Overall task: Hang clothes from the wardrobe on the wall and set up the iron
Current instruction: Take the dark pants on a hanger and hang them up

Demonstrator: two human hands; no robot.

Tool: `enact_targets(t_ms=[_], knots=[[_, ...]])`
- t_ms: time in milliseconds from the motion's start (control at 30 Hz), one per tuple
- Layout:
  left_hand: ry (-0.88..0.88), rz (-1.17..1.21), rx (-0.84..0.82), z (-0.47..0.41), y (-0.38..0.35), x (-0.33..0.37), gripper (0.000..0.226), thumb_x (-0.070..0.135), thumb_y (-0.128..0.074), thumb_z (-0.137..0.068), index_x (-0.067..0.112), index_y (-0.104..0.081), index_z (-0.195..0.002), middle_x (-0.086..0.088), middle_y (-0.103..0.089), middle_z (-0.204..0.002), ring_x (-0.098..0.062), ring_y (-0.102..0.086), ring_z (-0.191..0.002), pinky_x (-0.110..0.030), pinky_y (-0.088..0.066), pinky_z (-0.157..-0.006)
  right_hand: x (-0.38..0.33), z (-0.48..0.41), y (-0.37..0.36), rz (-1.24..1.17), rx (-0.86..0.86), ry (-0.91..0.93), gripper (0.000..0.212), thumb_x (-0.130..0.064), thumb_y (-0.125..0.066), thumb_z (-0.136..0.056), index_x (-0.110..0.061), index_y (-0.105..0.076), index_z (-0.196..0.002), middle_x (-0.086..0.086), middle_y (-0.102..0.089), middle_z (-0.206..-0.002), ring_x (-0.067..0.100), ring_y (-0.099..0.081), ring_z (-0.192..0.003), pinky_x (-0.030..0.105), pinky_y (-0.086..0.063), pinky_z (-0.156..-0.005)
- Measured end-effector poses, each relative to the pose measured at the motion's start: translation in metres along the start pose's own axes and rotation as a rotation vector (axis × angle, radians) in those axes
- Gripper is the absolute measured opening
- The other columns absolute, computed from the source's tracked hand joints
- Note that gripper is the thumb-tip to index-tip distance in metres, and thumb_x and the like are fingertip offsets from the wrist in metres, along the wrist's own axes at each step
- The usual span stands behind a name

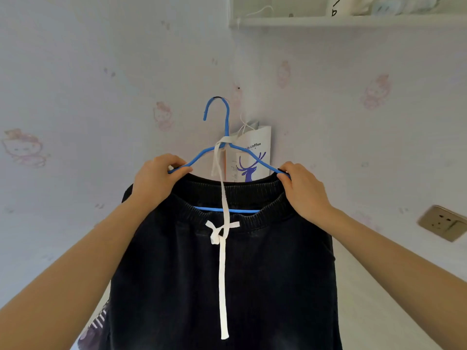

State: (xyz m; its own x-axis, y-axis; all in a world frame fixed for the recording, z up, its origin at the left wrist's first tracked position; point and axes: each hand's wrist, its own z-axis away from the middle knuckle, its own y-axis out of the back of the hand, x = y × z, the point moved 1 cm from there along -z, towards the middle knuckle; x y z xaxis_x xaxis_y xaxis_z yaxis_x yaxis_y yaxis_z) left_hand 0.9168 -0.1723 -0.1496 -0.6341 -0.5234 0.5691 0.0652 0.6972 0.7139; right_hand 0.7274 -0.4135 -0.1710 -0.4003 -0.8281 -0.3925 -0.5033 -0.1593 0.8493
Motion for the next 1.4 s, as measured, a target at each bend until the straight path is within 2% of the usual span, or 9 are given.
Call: enact_targets(t_ms=[233, 333, 533, 700, 867, 1000, 1100, 1200, 1400], knots=[[0.094, -0.005, -0.212, -0.031, -0.067, -0.067, 0.012, 0.039, -0.068, -0.084, 0.028, -0.072, -0.084, 0.019, -0.06, -0.07, -0.009, -0.057, -0.07, -0.033, -0.051, -0.069, 0.026, -0.031, -0.083, 0.04, -0.122, -0.076, 0.022, -0.031, -0.039, -0.101, -0.019, -0.055, -0.109, -0.005, -0.05, -0.093, 0.016, -0.047, -0.08, 0.035, -0.038, -0.07], [0.162, 0.045, -0.308, -0.037, -0.094, -0.099, 0.014, 0.042, -0.072, -0.079, 0.028, -0.073, -0.079, 0.016, -0.065, -0.07, -0.012, -0.062, -0.072, -0.035, -0.054, -0.072, 0.038, -0.039, -0.117, 0.039, -0.17, -0.083, 0.021, -0.031, -0.04, -0.1, -0.017, -0.056, -0.102, -0.004, -0.05, -0.087, 0.019, -0.051, -0.079, 0.041, -0.044, -0.07], [0.353, 0.244, -0.506, -0.033, -0.124, -0.161, 0.026, 0.046, -0.072, -0.078, 0.026, -0.074, -0.093, 0.008, -0.072, -0.09, -0.008, -0.064, -0.088, -0.021, -0.047, -0.075, 0.057, -0.041, -0.167, 0.125, -0.232, -0.087, 0.023, -0.032, -0.039, -0.1, -0.018, -0.054, -0.108, 0.0, -0.055, -0.092, 0.023, -0.054, -0.083, 0.042, -0.045, -0.069], [0.549, 0.367, -0.622, -0.009, -0.137, -0.203, 0.05, 0.064, -0.057, -0.08, 0.02, -0.073, -0.097, -0.007, -0.073, -0.095, -0.022, -0.069, -0.092, -0.042, -0.051, -0.092, 0.07, -0.047, -0.187, 0.13, -0.267, -0.119, 0.025, -0.032, -0.04, -0.1, -0.016, -0.054, -0.112, 0.003, -0.058, -0.096, 0.022, -0.054, -0.083, 0.035, -0.038, -0.066], [0.588, 0.291, -0.765, -0.007, -0.141, -0.212, 0.044, 0.058, -0.072, -0.072, 0.021, -0.073, -0.095, -0.01, -0.073, -0.091, -0.027, -0.069, -0.089, -0.044, -0.051, -0.092, 0.076, -0.049, -0.201, 0.134, -0.294, -0.136, 0.022, -0.033, -0.041, -0.1, -0.018, -0.055, -0.108, 0.001, -0.059, -0.095, 0.022, -0.055, -0.081, 0.04, -0.046, -0.07], [0.528, 0.304, -0.685, -0.008, -0.147, -0.208, 0.025, 0.034, -0.071, -0.082, 0.014, -0.07, -0.097, -0.012, -0.072, -0.089, -0.027, -0.068, -0.087, -0.041, -0.054, -0.083, 0.079, -0.05, -0.208, 0.09, -0.302, -0.152, 0.023, -0.032, -0.042, -0.099, -0.017, -0.056, -0.108, 0.004, -0.061, -0.097, 0.022, -0.057, -0.082, 0.046, -0.05, -0.075], [0.425, 0.286, -0.532, -0.013, -0.15, -0.2, 0.009, 0.029, -0.069, -0.086, 0.023, -0.065, -0.092, -0.001, -0.069, -0.084, -0.018, -0.065, -0.082, -0.027, -0.05, -0.068, 0.078, -0.054, -0.208, 0.081, -0.294, -0.159, 0.025, -0.031, -0.041, -0.1, -0.015, -0.055, -0.113, 0.005, -0.06, -0.101, 0.024, -0.057, -0.089, 0.046, -0.049, -0.079], [0.337, 0.184, -0.37, -0.034, -0.15, -0.2, 0.02, 0.032, -0.073, -0.082, 0.015, -0.063, -0.084, -0.005, -0.065, -0.076, -0.02, -0.061, -0.072, -0.029, -0.046, -0.062, 0.075, -0.068, -0.203, 0.091, -0.246, -0.152, 0.025, -0.03, -0.039, -0.1, -0.015, -0.055, -0.112, 0.005, -0.058, -0.101, 0.025, -0.057, -0.091, 0.041, -0.046, -0.076], [0.321, 0.119, -0.254, -0.093, -0.159, -0.193, 0.033, 0.042, -0.072, -0.08, 0.012, -0.061, -0.089, -0.007, -0.065, -0.083, -0.026, -0.061, -0.078, -0.042, -0.052, -0.074, 0.072, -0.121, -0.192, 0.07, -0.144, -0.138, 0.024, -0.029, -0.039, -0.101, -0.015, -0.055, -0.112, 0.0, -0.052, -0.096, 0.016, -0.047, -0.082, 0.042, -0.045, -0.079]])
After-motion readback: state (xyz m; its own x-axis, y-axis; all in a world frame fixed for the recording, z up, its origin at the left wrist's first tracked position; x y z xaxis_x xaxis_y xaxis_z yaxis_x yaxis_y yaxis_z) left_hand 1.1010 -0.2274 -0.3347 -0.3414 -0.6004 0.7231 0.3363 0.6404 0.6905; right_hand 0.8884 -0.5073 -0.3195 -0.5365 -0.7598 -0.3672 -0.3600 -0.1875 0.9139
